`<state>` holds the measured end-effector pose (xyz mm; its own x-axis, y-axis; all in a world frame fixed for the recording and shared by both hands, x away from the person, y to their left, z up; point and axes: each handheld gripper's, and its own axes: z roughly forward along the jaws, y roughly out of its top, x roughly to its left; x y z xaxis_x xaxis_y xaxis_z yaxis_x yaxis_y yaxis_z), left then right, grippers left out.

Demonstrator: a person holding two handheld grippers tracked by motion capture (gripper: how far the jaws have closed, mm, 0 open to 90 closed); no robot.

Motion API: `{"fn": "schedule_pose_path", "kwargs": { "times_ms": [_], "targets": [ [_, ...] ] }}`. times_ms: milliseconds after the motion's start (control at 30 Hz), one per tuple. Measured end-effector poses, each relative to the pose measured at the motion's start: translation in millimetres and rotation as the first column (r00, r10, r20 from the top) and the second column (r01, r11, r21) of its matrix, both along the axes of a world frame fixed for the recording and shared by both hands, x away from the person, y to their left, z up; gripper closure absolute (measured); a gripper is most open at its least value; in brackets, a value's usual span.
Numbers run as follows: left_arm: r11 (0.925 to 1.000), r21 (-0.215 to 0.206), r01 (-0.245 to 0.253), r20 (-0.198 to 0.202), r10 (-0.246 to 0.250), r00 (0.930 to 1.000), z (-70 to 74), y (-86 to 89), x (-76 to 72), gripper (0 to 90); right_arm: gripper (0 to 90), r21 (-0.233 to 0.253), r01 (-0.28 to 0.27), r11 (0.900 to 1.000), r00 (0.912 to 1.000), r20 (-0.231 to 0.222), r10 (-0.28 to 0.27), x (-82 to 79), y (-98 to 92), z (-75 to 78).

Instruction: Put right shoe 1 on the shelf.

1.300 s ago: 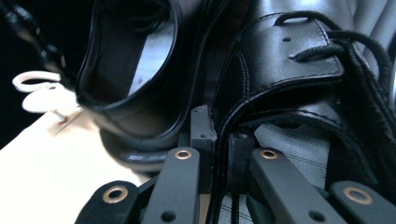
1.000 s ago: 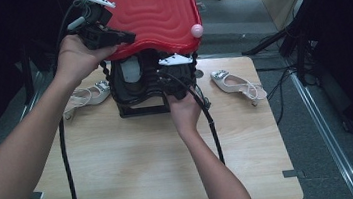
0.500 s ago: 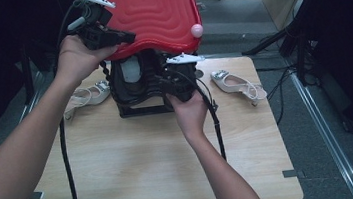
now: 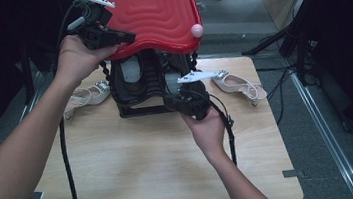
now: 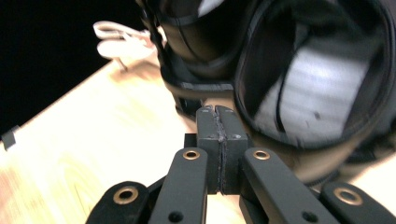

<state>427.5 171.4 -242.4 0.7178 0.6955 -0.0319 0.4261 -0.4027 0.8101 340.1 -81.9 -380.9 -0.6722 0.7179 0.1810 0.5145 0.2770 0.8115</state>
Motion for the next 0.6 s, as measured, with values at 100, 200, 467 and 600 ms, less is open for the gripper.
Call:
{"fn": "schedule_pose_path", "kwargs": {
  "times_ms": [100, 200, 467, 600],
  "targets": [
    [1.0, -0.001, 0.0, 0.0, 0.0, 1.0, 0.0, -0.1, 0.0, 90.0, 90.0, -0.023, 0.009, 1.0, 1.0, -0.004, -0.009, -1.2, -9.7, -8.9],
    [1.0, 0.0, 0.0, -0.001, 0.0, 1.0, 0.1, -0.1, -0.1, 90.0, 90.0, -0.01, 0.008, 1.0, 0.9997, -0.025, -0.008, 1.7, -19.4, -16.0],
    [1.0, -0.001, 0.001, 0.0, -0.001, 1.0, -0.1, 0.1, -0.1, 90.0, 90.0, -0.079, 0.004, 0.997, 0.9999, -0.015, -0.005, 1.9, -18.0, -25.4],
    [1.0, -0.001, 0.0, -0.001, 0.0, 1.0, 0.0, 0.0, -0.3, 90.0, 90.0, -0.071, -0.002, 0.997, 0.9998, -0.02, 0.001, 4.6, -13.6, -27.4]
  ]
}}
